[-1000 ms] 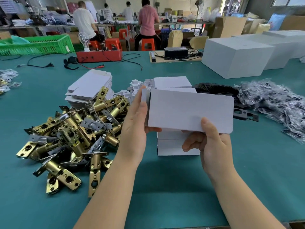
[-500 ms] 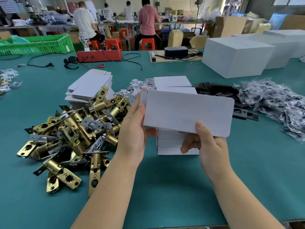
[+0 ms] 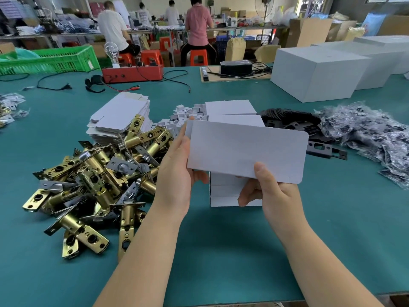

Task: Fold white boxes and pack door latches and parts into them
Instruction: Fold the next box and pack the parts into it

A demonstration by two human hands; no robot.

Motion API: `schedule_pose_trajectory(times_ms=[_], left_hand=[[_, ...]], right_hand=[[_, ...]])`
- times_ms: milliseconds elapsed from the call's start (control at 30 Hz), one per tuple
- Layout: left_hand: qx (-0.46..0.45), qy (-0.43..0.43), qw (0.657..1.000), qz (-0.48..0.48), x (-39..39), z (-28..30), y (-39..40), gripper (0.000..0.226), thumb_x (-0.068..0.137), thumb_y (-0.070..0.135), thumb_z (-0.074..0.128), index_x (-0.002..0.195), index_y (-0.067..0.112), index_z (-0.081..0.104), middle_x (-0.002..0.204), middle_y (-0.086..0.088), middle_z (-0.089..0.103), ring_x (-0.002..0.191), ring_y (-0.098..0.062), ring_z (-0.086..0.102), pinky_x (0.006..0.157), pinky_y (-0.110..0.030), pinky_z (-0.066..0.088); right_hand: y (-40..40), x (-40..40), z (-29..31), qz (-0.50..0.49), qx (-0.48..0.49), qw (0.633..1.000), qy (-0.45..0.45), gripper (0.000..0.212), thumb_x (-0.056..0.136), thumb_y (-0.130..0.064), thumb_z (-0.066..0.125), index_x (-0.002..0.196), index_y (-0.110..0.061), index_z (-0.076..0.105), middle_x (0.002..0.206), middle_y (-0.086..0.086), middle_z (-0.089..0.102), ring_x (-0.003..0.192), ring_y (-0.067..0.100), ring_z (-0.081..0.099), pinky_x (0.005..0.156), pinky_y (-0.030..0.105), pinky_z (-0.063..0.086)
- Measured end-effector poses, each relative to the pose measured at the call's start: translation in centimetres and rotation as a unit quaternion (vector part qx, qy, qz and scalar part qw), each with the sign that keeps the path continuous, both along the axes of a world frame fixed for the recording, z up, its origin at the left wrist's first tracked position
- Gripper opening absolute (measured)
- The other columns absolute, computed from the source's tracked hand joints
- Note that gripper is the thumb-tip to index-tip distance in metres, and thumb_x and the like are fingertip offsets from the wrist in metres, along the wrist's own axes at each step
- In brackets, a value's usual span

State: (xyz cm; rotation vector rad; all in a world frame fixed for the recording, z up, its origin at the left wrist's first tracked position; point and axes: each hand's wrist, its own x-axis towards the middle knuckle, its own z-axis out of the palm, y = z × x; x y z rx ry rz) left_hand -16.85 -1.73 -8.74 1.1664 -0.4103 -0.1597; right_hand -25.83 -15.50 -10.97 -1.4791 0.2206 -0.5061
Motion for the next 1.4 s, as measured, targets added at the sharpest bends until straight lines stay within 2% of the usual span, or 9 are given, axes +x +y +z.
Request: schedule_pose_trajectory(times_ms=[400,500,600,733,933,1033,1133,1300,1400], left_hand=[[0.119,-0.182,0.976,-0.025,-0.3,-0.3,0.5,0.074,0.090,0.067,0.043,0.152,0.035,0.019,0.105,0.021,0.060,0.079,-0.009,0.058,0.064,-0.032,0.050],[0.076,-0.135,0.988,-0.020,-0.7,-0.4,-0.3,0.055,0.100,0.030,0.043,0.152,0.028,0.026,0.104,0.023,0.064,0.076,-0.001,0.060,0.057,-0.021,0.050],[0.050,-0.042,0.997,0.031,-0.7,-0.2,-0.7,0.045,0.090,0.033,0.052,0.134,0.041,0.051,0.092,0.022,0.067,0.065,0.003,0.057,0.046,-0.017,0.044],[0.018,0.080,0.990,0.117,0.0,0.4,0.3,0.013,0.081,0.033,0.063,0.086,0.038,0.073,0.064,0.014,0.062,0.048,-0.005,0.051,0.036,-0.021,0.035],[0.038,0.162,0.977,0.129,0.5,0.8,0.7,0.033,0.089,0.021,0.056,0.066,0.027,0.079,0.063,0.007,0.067,0.062,-0.016,0.056,0.047,-0.025,0.035],[0.068,0.127,0.984,0.107,0.6,0.7,0.8,0.025,0.085,0.023,0.057,0.076,0.026,0.080,0.071,0.001,0.068,0.071,-0.025,0.052,0.049,-0.026,0.035],[0.119,0.075,0.987,0.079,0.4,0.5,0.6,0.025,0.088,0.022,0.057,0.081,0.023,0.081,0.067,-0.007,0.060,0.052,-0.023,0.041,0.035,-0.018,0.024],[0.176,-0.016,0.984,0.015,-0.2,0.5,0.4,0.038,0.073,0.051,0.058,0.077,0.020,0.080,0.055,-0.003,0.052,0.047,-0.018,0.037,0.037,-0.020,0.025],[0.188,-0.105,0.976,0.000,-0.7,0.4,0.4,0.043,0.075,0.051,0.055,0.054,0.015,0.065,0.052,0.005,0.052,0.051,-0.011,0.039,0.048,-0.014,0.032]], right_hand=[[-0.1,-0.2,-0.1,-0.004,-0.038,0.998,0.051,0.056,0.074,-0.060,0.052,0.038,-0.018,0.059,0.055,-0.002,0.067,0.060,0.001,0.060,0.060,0.003,0.038],[-0.2,-0.1,-0.2,-0.014,-0.044,0.999,-0.006,0.047,0.069,-0.060,0.058,0.052,-0.017,0.065,0.054,0.000,0.065,0.059,0.011,0.061,0.075,0.021,0.048],[0.1,-0.1,-0.1,0.004,-0.054,0.993,-0.102,0.020,0.070,-0.044,0.066,0.080,-0.027,0.067,0.064,-0.004,0.066,0.053,0.017,0.061,0.060,0.028,0.051],[0.3,0.2,-0.2,-0.047,-0.130,0.970,-0.198,0.057,0.069,-0.032,0.073,0.115,-0.054,0.048,0.103,-0.023,0.061,0.073,0.007,0.063,0.061,0.022,0.052],[0.2,0.9,-0.6,-0.120,-0.386,0.879,-0.255,0.065,0.075,-0.026,0.072,0.129,-0.007,0.042,0.125,0.012,0.051,0.123,0.002,0.039,0.092,0.035,0.048],[0.3,0.9,-0.6,-0.104,-0.364,0.879,-0.290,0.063,0.081,-0.027,0.071,0.132,-0.006,0.040,0.130,0.021,0.050,0.127,0.025,0.045,0.099,0.046,0.045],[0.7,0.7,-0.4,-0.093,-0.286,0.887,-0.351,0.058,0.086,-0.030,0.068,0.129,-0.019,0.032,0.137,0.009,0.044,0.124,0.028,0.050,0.096,0.054,0.045],[0.7,0.2,0.2,-0.076,-0.273,0.868,-0.407,0.054,0.094,-0.025,0.057,0.136,-0.031,0.024,0.119,0.024,0.047,0.112,0.028,0.058,0.095,0.041,0.044],[0.6,0.0,0.3,-0.133,-0.298,0.839,-0.436,0.050,0.098,-0.026,0.051,0.135,-0.013,0.020,0.134,-0.005,0.042,0.115,0.001,0.046,0.100,0.022,0.034]])
